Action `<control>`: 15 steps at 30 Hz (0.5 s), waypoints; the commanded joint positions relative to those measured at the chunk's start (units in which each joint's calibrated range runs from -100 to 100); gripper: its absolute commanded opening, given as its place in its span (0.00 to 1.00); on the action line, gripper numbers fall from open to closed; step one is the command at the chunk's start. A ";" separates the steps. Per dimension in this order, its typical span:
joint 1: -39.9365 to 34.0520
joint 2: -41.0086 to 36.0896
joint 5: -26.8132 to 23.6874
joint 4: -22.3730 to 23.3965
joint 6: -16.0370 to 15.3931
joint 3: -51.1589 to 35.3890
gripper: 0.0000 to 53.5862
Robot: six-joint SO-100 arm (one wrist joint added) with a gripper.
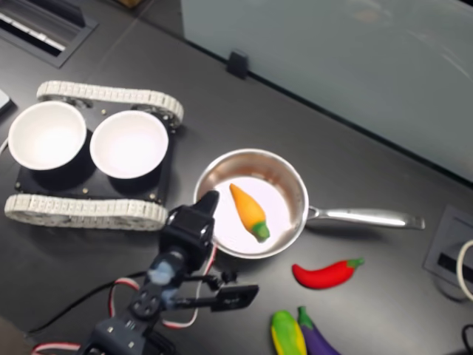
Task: Pick up the carrot and place them in the pan
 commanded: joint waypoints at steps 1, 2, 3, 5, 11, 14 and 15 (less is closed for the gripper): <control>-1.99 -5.73 -1.07 3.01 0.77 -4.46 0.00; -1.99 -6.41 -1.17 4.03 0.77 -4.46 0.00; -1.87 -7.08 -1.27 4.88 0.77 -4.55 0.00; -1.87 -8.43 -1.27 6.42 0.77 -4.28 0.00; -2.10 -14.34 -1.37 9.83 0.85 1.63 0.00; -1.87 -17.96 -1.17 11.88 0.85 5.26 0.00; -1.87 -19.40 -1.12 12.39 0.85 6.80 0.00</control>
